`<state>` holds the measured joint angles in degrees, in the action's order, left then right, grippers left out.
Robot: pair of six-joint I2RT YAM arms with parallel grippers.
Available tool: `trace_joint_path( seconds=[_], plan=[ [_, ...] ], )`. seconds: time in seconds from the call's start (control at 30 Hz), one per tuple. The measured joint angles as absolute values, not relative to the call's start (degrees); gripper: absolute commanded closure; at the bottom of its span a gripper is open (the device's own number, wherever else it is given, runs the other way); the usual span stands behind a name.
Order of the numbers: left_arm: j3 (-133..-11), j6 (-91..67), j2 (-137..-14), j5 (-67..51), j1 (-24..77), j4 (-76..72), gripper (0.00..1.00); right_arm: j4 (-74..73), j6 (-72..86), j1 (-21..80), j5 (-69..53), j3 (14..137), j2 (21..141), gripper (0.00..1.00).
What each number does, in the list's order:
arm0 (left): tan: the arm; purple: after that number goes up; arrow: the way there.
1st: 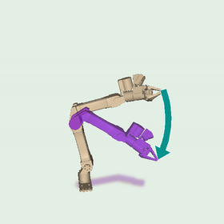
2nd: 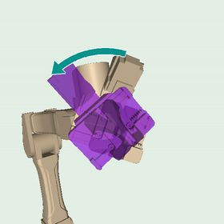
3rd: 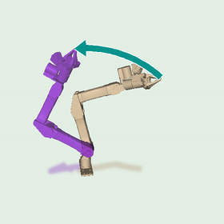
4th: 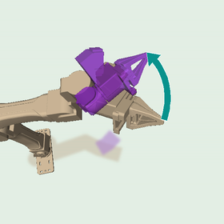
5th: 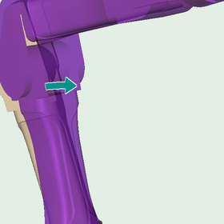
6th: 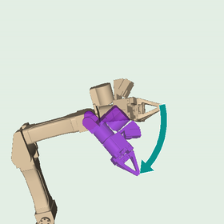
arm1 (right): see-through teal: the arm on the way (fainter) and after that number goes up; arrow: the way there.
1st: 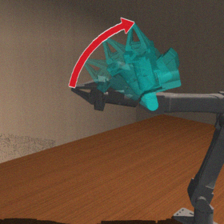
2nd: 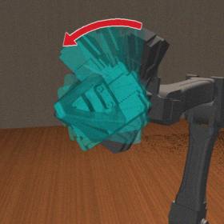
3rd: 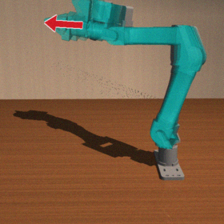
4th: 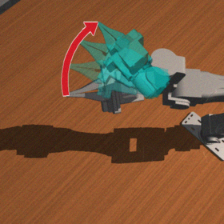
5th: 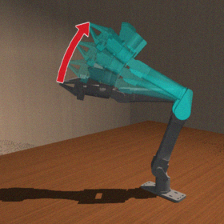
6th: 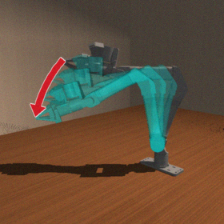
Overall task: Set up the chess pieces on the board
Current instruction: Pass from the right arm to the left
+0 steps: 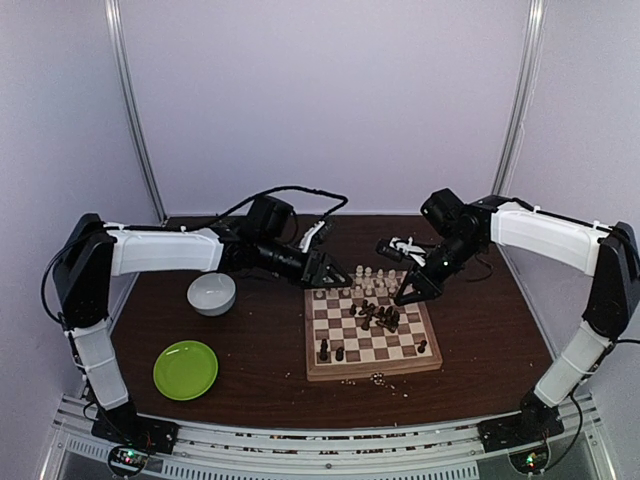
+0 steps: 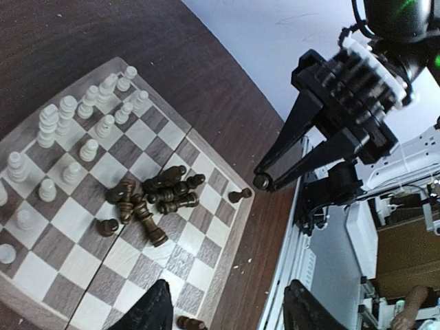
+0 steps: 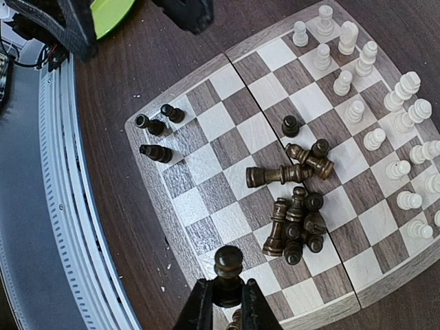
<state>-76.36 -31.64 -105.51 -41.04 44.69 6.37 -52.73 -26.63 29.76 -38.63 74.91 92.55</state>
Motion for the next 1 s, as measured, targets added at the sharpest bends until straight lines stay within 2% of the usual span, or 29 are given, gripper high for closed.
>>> trace_joint_path(
  seconds=[0.17,0.33,1.0],
  plan=[
    [-76.47,-43.18,-109.95,-44.69,46.39,-3.62,0.46,-52.73,-26.59,30.92,-38.94,75.16,92.68,0.86],
    [-78.63,-49.1,-113.27,-46.37,48.6,-7.62,0.5,-52.6,-26.48,31.79,-39.03,75.83,92.71,0.86],
    [-83.35,-54.63,-118.85,-48.01,50.06,-10.59,0.67,-52.47,-26.13,33.15,-39.0,75.83,93.03,0.86]
  ],
)
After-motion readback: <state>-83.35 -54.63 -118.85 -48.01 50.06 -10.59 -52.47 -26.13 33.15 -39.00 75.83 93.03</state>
